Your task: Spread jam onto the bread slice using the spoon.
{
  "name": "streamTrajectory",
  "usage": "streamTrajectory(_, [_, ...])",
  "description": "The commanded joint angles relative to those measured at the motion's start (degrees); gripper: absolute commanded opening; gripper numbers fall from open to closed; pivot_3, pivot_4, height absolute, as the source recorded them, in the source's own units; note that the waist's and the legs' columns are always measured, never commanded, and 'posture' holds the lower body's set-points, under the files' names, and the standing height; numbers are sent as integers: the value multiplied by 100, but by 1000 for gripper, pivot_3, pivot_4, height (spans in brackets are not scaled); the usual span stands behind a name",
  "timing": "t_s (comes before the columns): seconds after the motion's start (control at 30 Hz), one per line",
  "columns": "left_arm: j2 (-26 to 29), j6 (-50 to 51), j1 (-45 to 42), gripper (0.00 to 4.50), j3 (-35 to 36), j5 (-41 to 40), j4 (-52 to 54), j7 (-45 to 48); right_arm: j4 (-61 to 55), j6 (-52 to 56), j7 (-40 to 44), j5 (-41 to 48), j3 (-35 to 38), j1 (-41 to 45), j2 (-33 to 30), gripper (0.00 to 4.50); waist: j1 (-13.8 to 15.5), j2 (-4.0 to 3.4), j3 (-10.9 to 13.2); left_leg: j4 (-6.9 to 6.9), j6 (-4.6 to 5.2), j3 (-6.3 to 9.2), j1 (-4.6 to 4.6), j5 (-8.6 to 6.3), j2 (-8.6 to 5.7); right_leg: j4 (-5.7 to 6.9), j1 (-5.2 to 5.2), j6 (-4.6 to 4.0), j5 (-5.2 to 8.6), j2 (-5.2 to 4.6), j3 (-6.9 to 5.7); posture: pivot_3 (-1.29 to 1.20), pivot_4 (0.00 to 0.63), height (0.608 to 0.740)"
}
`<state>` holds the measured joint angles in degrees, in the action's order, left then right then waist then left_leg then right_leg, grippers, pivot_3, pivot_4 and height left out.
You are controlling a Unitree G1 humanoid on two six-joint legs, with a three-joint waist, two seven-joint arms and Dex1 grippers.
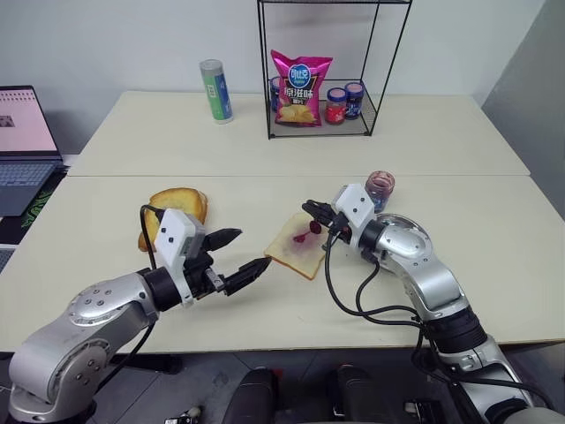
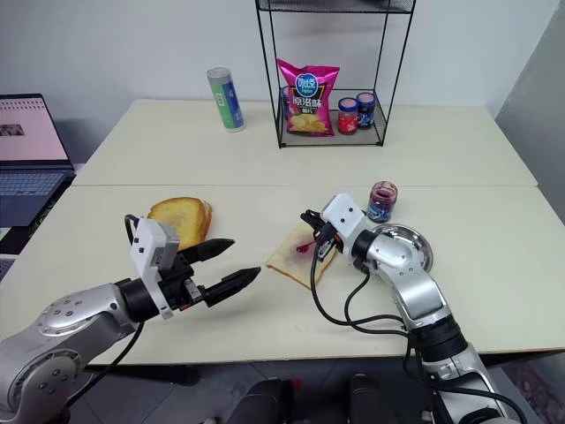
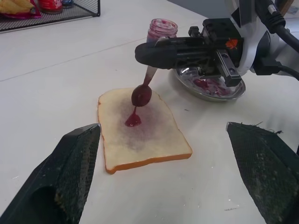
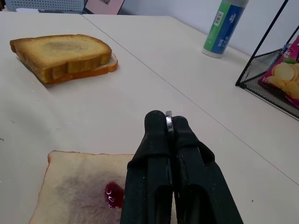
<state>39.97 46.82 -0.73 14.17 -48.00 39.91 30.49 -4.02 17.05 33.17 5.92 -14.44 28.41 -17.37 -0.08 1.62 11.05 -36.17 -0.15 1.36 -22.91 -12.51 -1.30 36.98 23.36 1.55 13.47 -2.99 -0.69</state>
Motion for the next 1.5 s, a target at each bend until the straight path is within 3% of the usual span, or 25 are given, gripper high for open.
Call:
streamTrajectory(0.03, [4,-161,-83,4500,19,41,1,26,-201,384,-76,295,412,230,73,53,-1,0,0,0,0,0,0,0,0,0,0,0,0,0,0,0,150,740])
streamTrajectory(0.3, [81,-223,-113,4500,10,87,-105,125,-610,1322,-311,972,969,598,375,53,-2,0,0,2,0,1,-2,0,0,0,2,15,-9,0,-1,0,150,740])
streamTrajectory(0.57, [159,-223,-171,4500,46,151,-176,233,-482,3273,-1377,2641,2254,574,1546,53,-5,-1,0,6,0,2,-3,0,1,1,5,-10,-24,0,-2,0,150,740])
streamTrajectory(0.8, [162,-220,-151,4500,25,181,-129,209,19,3490,-1885,2933,2622,566,2011,53,-12,-2,1,6,0,0,-3,0,1,1,7,-11,-23,1,-3,0,150,740])
streamTrajectory(1.1, [181,-193,-109,4500,13,185,-83,206,716,3115,-1928,2690,2629,385,1942,53,-21,-2,1,7,0,-2,-4,0,1,2,9,-6,-22,2,-2,0,150,740])
streamTrajectory(1.5, [210,-201,-267,4500,-89,244,-242,308,198,3347,-2058,2983,2899,97,1311,53,15,-2,1,4,1,1,-3,0,-3,-5,0,11,-6,-1,-2,0,150,740])
